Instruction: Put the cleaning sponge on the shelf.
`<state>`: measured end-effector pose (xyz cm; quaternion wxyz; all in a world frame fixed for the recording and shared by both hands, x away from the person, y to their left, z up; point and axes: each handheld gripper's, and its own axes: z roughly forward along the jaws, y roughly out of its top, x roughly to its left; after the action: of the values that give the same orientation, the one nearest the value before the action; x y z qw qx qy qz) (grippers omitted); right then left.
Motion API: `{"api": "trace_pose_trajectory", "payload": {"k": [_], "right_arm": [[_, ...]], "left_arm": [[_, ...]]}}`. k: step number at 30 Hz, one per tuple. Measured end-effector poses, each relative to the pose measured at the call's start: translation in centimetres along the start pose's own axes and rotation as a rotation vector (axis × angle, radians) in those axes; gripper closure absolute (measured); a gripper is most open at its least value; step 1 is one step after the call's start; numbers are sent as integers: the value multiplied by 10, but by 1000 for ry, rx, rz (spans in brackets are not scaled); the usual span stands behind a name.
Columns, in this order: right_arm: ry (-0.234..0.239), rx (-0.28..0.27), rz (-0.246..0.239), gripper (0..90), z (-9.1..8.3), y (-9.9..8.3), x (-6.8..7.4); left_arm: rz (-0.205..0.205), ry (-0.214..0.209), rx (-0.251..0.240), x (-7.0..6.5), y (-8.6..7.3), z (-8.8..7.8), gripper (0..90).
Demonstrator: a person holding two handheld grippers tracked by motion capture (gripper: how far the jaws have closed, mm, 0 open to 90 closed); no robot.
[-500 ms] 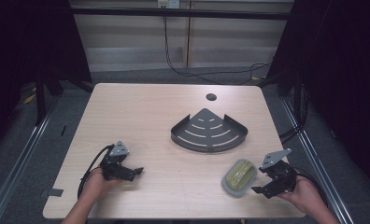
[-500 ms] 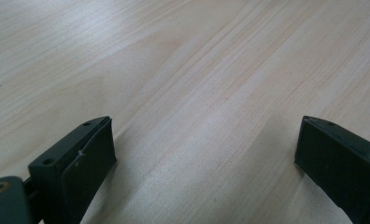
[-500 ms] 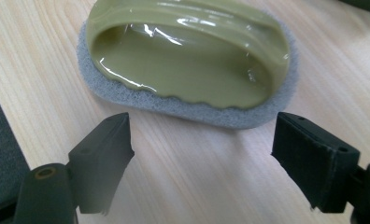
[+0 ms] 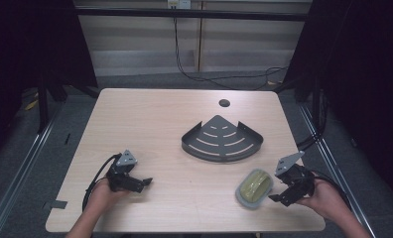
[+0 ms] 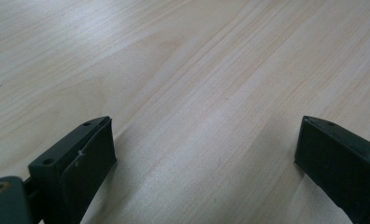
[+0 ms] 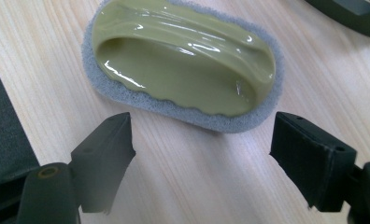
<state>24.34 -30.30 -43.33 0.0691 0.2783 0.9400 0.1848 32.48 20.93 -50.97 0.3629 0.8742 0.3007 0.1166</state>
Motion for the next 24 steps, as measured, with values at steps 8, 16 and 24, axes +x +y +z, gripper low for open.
{"api": "trace_pose_trajectory", "payload": {"k": [8,16,24], "right_arm": [[10,35,-65,216,-2,18,-1],[19,68,-129,225,-3,34,0],[36,104,-176,231,4,45,3]], "left_arm": [[0,1,0,0,0,0,45],[0,1,1,0,0,0,45],[1,1,1,0,0,0,45]]}}
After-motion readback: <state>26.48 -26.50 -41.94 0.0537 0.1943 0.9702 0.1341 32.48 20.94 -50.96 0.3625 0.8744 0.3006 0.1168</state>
